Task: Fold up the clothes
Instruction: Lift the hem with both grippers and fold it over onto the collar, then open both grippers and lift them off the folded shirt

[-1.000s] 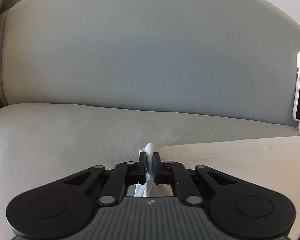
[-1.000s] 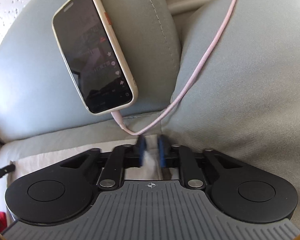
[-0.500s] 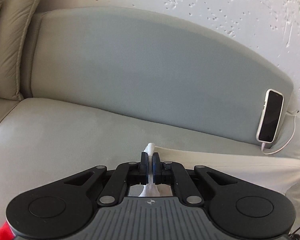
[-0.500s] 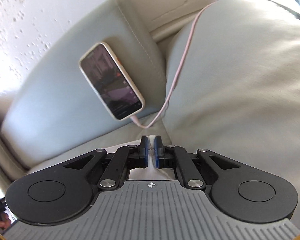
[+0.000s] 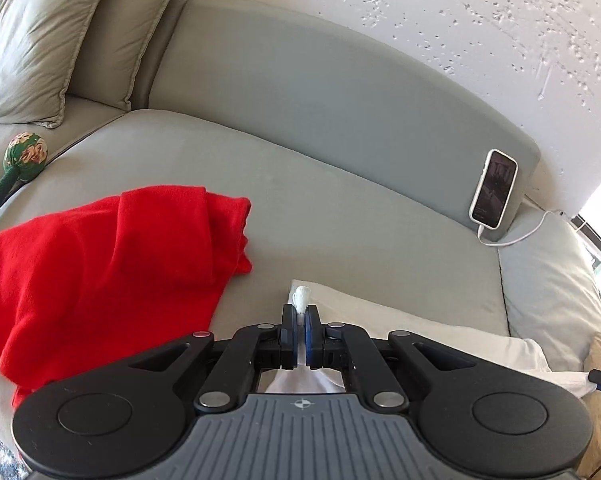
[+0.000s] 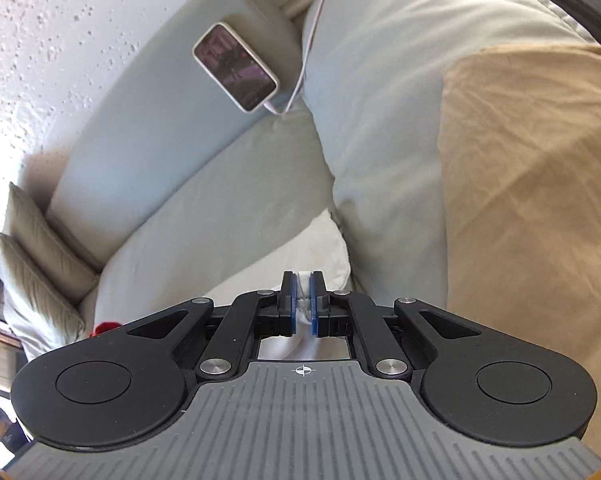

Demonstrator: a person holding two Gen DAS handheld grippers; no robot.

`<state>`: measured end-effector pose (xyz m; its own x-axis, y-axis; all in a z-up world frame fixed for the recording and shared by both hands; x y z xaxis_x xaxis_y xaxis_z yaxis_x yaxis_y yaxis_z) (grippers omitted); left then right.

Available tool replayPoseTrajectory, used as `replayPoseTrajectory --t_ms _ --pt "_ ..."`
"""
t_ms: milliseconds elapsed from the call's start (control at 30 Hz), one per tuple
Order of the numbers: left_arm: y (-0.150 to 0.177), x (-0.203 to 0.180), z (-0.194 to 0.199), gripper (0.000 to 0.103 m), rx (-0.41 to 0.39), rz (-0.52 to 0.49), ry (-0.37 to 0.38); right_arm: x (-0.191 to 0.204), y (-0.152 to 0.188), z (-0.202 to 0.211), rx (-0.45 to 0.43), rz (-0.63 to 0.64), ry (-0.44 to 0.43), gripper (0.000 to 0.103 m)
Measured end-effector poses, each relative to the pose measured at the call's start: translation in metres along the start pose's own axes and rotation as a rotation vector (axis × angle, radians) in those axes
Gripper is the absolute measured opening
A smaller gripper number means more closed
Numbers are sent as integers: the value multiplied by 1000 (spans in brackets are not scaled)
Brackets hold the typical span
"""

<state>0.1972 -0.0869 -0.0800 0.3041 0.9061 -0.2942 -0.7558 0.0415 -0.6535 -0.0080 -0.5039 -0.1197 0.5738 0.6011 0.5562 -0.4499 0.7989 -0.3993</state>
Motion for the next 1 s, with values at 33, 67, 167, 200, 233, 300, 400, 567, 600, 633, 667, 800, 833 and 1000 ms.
replayPoseTrajectory --t_ms 33,67,167,200,233,300,400,567,600,633,667,800,833,1000 --pt "5 -1 4 2 -13 -9 -3 0 7 4 3 -2 -2 6" --pt "10 -3 9 2 -26 -17 -7 -1 13 7 6 -3 -5 6" --pt "19 1 13 2 -41 6 -16 -4 27 21 -3 7 10 6" --pt "21 4 14 2 -43 20 -18 -6 30 26 -9 10 18 6" --pt "22 8 15 2 -42 35 -20 -9 31 30 -13 6 20 6" --pt "25 17 22 2 -44 72 -14 -14 32 37 -21 -6 27 6" --pt "31 24 32 2 -49 112 7 -22 36 47 -21 -26 24 6" --pt "56 28 37 2 -30 104 -6 -28 50 65 -16 -17 33 6" --pt "62 30 35 2 -15 100 -17 -30 54 66 -14 -10 40 6" --pt "67 31 31 2 -2 92 -29 -32 58 66 -8 -1 49 6" --pt "72 32 27 2 11 81 -43 -33 61 65 1 5 57 6" --pt "89 35 14 8 81 45 -99 -37 74 55 44 29 94 7" --pt "92 37 16 11 97 51 -121 -37 77 54 64 42 104 11" --pt "93 49 54 30 26 50 -280 -32 83 76 56 97 164 31"
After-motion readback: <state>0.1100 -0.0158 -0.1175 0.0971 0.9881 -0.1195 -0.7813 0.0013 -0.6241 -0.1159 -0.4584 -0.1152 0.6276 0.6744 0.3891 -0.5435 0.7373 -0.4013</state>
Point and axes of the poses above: each gripper's, at about its wrist camera, not at the fingertips, and z roughly against the way its jaws point, x to its left, y to its underside, the point moved 8 cm from there along -z, roughly the way its jaws point, and after that the axes turned 2 degrees about z, right-handed, at the moved point
